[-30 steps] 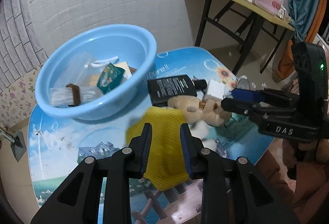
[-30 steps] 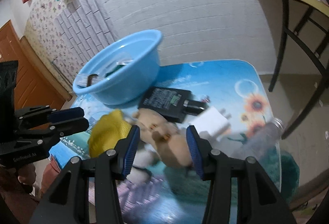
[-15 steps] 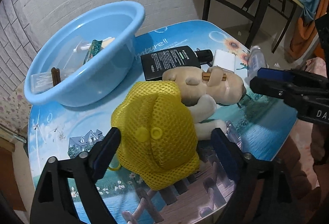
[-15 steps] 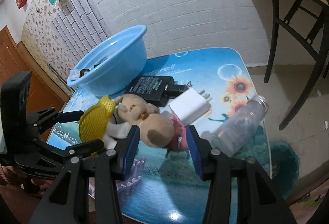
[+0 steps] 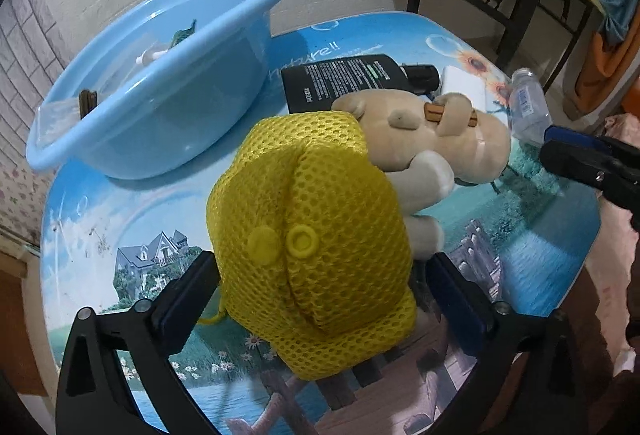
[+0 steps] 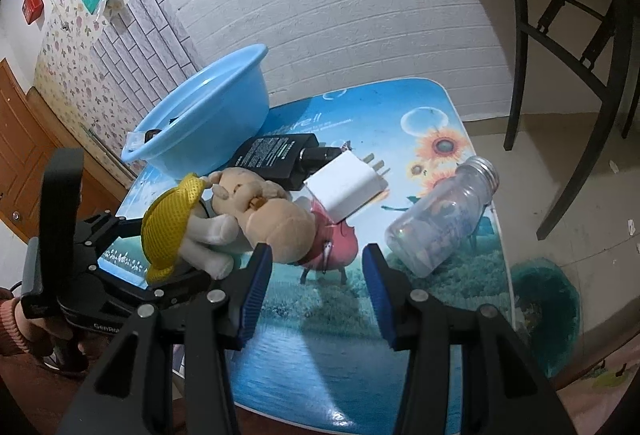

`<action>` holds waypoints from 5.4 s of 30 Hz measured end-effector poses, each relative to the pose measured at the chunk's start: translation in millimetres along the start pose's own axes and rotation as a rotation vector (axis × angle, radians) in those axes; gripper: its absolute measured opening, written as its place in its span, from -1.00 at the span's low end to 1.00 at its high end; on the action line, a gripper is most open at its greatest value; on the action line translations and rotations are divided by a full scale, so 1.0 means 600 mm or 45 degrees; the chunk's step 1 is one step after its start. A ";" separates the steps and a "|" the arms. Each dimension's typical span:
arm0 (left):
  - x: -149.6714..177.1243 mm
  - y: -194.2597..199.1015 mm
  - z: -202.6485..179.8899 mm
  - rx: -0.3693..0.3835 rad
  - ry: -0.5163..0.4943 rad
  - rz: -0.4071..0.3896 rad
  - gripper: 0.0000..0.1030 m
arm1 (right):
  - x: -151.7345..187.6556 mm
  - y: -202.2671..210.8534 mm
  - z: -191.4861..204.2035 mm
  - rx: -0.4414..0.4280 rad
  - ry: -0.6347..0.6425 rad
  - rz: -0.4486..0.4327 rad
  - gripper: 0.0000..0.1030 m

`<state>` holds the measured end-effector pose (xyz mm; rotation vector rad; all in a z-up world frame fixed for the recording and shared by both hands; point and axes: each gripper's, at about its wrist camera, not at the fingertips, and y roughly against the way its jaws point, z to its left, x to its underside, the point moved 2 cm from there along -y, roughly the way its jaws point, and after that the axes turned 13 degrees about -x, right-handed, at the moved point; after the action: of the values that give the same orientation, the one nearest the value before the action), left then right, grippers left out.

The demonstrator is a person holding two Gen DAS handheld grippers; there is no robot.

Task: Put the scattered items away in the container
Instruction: 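Hold the plush bunny with the left tool while the right tool moves toward the plush bear, then grasp the plush bear with the right tool while the left tool holds the bunny, then lift the bunny with the left tool while the right tool lifts the bear over the basin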

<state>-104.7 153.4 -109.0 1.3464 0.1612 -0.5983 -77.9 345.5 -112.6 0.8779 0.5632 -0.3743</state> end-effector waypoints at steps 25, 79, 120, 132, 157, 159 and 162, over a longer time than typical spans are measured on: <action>0.050 0.047 0.103 0.028 0.189 -0.098 0.21 | 0.013 -0.027 0.039 0.047 0.010 0.059 -0.10; 0.152 0.063 0.246 0.017 0.480 -0.108 0.25 | -0.007 -0.045 0.127 0.037 0.136 0.048 -0.32; 0.139 -0.017 0.261 -0.014 0.446 -0.042 0.48 | -0.012 -0.140 0.094 0.054 -0.054 0.192 0.41; 0.146 -0.006 0.265 0.020 0.484 -0.045 0.31 | 0.008 -0.165 0.132 0.019 0.061 0.292 0.28; 0.128 0.122 0.258 0.009 0.496 -0.232 0.29 | 0.002 -0.086 0.181 -0.124 0.186 0.121 -0.16; 0.125 0.131 0.263 0.011 0.504 -0.246 0.29 | 0.003 -0.082 0.186 -0.130 0.186 0.117 -0.16; 0.119 0.136 0.271 0.011 0.512 -0.257 0.29 | -0.002 -0.077 0.193 -0.143 0.202 0.103 -0.16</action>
<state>-41.6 -14.3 -31.6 1.4577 0.6270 -0.4896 -67.5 225.2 -80.8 0.8238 0.6861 -0.1986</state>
